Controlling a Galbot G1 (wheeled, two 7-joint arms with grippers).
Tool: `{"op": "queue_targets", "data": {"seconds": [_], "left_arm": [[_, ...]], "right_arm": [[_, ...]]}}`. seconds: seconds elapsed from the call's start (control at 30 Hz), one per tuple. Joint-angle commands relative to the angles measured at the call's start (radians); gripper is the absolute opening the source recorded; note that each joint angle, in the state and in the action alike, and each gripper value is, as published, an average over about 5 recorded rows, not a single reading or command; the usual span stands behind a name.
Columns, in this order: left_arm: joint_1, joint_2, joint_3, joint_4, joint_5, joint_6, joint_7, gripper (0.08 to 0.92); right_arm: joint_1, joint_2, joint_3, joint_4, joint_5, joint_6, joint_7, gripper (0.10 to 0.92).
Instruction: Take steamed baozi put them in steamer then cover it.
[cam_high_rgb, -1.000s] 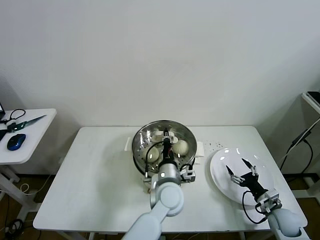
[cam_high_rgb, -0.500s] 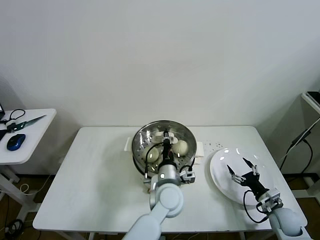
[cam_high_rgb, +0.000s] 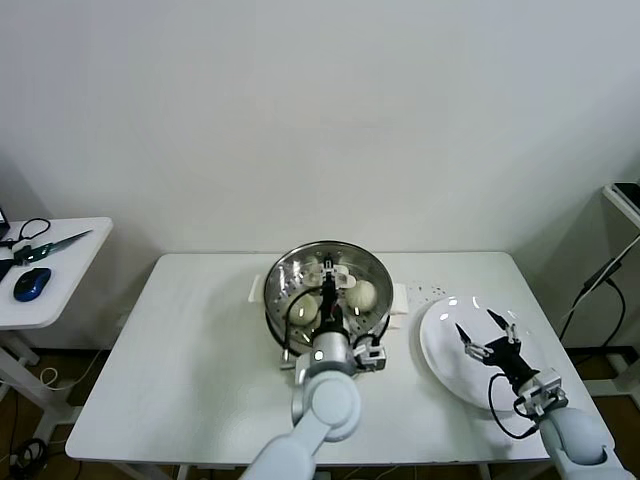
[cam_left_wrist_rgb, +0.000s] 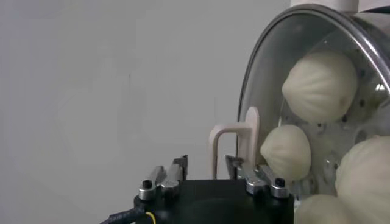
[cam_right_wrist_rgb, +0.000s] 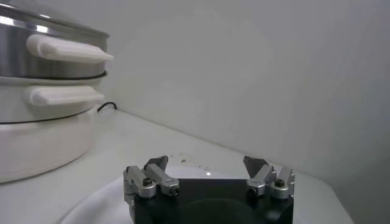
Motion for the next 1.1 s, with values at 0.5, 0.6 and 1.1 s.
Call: {"op": "queue_targets", "data": {"seconds": [0.5,0.6,1.1], "left_arm": [[0.272,0.183,-0.153,-0.405,-0.375,-0.109,-0.26,0.821],[0.34,0.188,-0.251,-0.451,-0.489,-0.183,-0.319,0.822],[0.65,0.078,-0.761,-0.345,-1.481,-0.719,-0.447,0.823]], "right_arm": [[0.005,0.0,0.007,0.054,0.036,-0.101,0.016,0.823],[-0.004,0.01,0.011,0.064,0.02,-0.096,0.02,0.823],[-0.091,0.057,0.05,0.146,0.015,-0.077,0.015,0.823]]}}
